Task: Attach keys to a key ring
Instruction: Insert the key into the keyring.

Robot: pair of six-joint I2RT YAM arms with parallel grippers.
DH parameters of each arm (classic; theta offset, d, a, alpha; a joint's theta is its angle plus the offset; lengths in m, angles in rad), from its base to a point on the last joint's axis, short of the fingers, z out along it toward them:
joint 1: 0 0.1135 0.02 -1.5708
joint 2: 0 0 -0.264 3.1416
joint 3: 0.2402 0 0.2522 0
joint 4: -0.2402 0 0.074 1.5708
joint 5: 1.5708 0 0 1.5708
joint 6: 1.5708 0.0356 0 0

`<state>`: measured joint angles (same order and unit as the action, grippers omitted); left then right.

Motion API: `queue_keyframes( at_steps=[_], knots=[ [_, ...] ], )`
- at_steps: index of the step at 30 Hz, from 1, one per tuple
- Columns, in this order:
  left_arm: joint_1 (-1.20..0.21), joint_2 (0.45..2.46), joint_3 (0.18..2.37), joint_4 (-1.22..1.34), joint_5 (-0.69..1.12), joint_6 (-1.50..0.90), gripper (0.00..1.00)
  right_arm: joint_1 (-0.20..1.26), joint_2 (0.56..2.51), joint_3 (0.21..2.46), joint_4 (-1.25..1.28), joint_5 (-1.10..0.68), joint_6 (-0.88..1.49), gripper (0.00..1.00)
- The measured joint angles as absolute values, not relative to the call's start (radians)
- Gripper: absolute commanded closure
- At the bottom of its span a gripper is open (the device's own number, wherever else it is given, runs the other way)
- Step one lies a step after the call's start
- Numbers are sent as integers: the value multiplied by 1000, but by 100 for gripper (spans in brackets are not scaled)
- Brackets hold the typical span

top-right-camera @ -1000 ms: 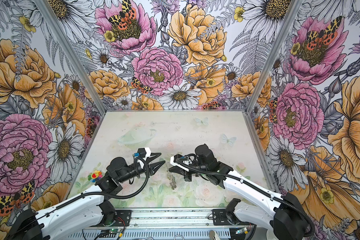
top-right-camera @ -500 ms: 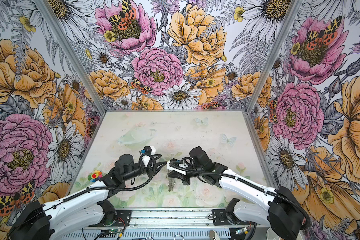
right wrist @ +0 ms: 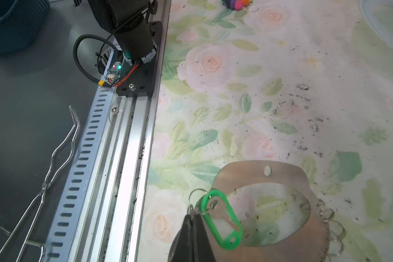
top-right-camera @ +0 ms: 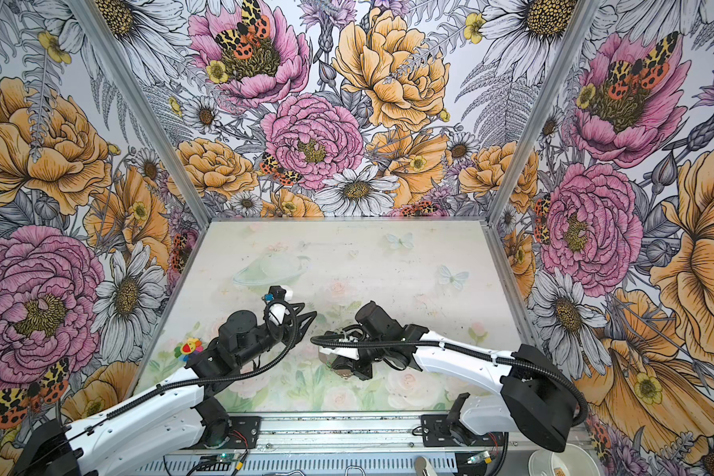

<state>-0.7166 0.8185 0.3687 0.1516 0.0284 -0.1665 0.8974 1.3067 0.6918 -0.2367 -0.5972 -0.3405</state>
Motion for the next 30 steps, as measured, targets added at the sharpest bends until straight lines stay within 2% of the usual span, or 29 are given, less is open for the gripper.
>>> queue_keyframes(
  at_steps=[6,9,13,18,30],
  knots=[
    [-725,834,364,110,51,-236,54,905,1308,714,-253,-580,-361,100],
    [-773,862,364,83,80,-266,50,909,1308,712,-255,-569,-361,100],
    [-859,918,389,13,98,-318,50,918,1308,709,-258,-554,-361,100],
    [-893,1034,535,-176,74,-440,47,920,1310,709,-256,-536,-361,100],
    [-943,988,569,-376,47,-810,41,925,1334,709,-239,-476,-361,100]
  ],
)
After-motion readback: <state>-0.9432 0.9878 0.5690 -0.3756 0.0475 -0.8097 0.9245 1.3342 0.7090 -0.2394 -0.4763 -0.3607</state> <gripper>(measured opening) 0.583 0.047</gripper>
